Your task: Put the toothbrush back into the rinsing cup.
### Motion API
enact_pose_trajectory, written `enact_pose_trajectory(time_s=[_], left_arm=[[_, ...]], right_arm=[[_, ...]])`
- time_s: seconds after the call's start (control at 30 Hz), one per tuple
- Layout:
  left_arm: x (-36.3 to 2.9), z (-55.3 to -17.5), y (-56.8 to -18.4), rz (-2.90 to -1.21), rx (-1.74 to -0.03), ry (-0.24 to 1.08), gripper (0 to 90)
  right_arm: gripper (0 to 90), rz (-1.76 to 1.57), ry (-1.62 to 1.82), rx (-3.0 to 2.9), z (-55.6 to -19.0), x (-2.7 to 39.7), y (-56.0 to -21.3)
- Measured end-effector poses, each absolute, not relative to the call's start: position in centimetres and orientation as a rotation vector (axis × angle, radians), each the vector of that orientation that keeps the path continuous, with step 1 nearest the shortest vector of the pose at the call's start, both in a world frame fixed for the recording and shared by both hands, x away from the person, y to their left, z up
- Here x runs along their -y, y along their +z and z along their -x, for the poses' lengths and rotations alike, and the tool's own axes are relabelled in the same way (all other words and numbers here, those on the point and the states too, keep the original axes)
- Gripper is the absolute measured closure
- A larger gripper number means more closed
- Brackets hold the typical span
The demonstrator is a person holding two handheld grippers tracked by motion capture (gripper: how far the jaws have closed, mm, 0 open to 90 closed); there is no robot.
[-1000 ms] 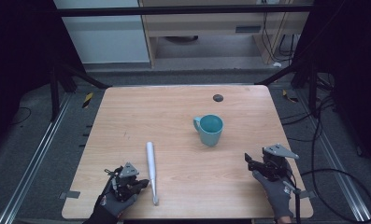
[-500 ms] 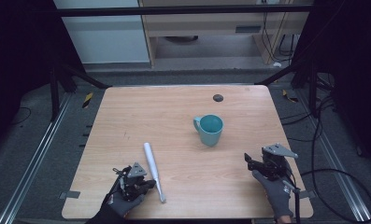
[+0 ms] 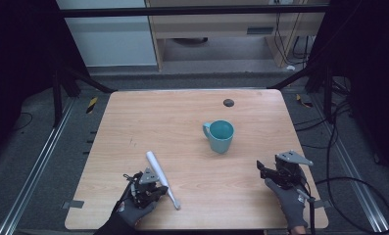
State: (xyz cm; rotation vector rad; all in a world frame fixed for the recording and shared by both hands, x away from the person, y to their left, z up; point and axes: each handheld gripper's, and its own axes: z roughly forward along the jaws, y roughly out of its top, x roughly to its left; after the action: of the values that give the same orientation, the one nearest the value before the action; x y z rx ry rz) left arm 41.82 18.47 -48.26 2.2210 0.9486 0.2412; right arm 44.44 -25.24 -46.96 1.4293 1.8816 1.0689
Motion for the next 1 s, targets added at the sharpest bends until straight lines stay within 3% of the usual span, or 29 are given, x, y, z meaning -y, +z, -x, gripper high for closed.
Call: enact_pose_trajectory(time_s=[1.0], left_arm=[[-15.4,-43.0,-48.3,-2.216,-0.907,0.233,89.5]], right_arm=[[25.8,-1.42,1.062,-1.891,-44.6,25.2,-47.0]])
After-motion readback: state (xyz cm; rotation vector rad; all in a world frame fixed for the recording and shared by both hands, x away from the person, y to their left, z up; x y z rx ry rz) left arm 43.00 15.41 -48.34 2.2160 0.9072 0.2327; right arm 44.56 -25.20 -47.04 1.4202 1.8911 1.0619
